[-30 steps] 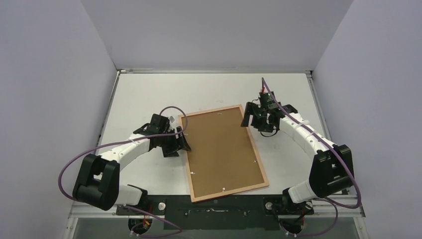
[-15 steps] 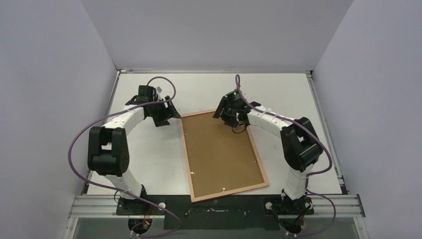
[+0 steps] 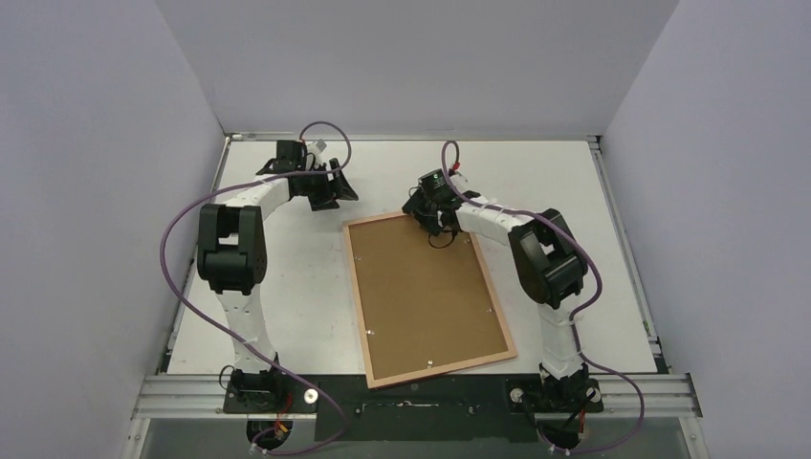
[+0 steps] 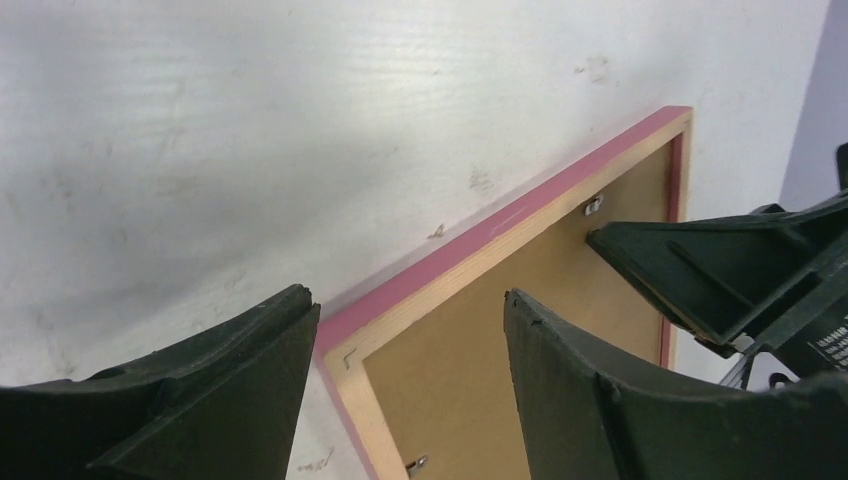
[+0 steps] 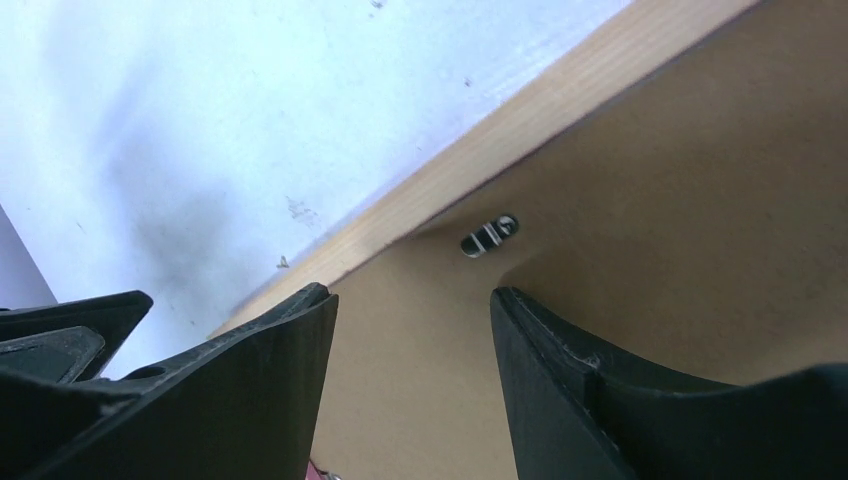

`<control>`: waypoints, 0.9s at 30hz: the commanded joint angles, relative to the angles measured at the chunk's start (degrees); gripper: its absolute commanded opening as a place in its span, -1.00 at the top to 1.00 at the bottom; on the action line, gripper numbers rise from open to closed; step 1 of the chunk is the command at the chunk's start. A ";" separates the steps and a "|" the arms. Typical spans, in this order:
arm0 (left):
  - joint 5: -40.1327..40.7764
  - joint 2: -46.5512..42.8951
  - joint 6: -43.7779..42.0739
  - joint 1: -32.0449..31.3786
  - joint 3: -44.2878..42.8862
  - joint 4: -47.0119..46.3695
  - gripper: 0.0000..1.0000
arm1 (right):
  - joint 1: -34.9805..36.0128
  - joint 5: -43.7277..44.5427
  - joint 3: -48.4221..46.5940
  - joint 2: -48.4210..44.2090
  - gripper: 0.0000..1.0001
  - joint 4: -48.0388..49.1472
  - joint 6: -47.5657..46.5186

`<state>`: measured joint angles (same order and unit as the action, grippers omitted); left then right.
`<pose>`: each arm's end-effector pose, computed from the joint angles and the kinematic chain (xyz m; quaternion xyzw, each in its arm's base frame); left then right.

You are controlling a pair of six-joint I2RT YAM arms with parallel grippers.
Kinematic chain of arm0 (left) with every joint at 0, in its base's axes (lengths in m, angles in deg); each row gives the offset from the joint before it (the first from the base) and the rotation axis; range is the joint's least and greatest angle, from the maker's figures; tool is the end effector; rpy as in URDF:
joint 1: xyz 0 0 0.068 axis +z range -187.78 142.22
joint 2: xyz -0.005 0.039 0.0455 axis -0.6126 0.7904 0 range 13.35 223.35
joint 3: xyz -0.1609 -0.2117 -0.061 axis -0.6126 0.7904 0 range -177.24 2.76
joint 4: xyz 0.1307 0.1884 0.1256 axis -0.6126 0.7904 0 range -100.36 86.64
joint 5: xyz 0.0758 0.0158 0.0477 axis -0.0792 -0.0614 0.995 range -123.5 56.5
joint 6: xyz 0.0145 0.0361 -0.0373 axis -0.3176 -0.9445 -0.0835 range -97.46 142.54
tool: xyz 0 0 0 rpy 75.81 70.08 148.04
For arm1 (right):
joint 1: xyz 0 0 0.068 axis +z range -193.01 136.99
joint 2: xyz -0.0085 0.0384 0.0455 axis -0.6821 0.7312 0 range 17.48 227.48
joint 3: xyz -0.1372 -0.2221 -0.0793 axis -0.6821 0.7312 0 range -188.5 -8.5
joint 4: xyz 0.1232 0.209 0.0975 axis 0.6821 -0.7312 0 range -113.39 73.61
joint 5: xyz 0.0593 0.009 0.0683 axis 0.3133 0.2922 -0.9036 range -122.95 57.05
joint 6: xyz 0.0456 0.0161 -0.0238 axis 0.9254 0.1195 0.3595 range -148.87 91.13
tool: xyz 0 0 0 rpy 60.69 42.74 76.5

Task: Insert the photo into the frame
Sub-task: Move the photo frame to the center of the board, then install the photo frame at the center of the board.

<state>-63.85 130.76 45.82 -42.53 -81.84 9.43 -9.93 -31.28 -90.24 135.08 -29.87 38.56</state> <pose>0.4404 -0.0546 0.1824 -0.0643 0.9158 -0.3155 0.2402 0.3754 0.2433 0.1695 0.2818 0.8943 0.2584 0.2326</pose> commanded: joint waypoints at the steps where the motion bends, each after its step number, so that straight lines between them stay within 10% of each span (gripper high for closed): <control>1: -6.78 2.95 -1.26 0.36 -4.84 -5.53 -0.32 | 0.14 2.68 -3.85 2.05 -0.18 2.92 1.02; 27: -13.85 6.82 -2.72 -1.22 -4.14 -5.10 -0.13 | -1.70 3.71 -5.27 6.93 -0.10 10.22 -5.56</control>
<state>-76.90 138.21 44.49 -43.85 -84.88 4.84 -10.59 -28.94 -95.22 140.74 -23.07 35.94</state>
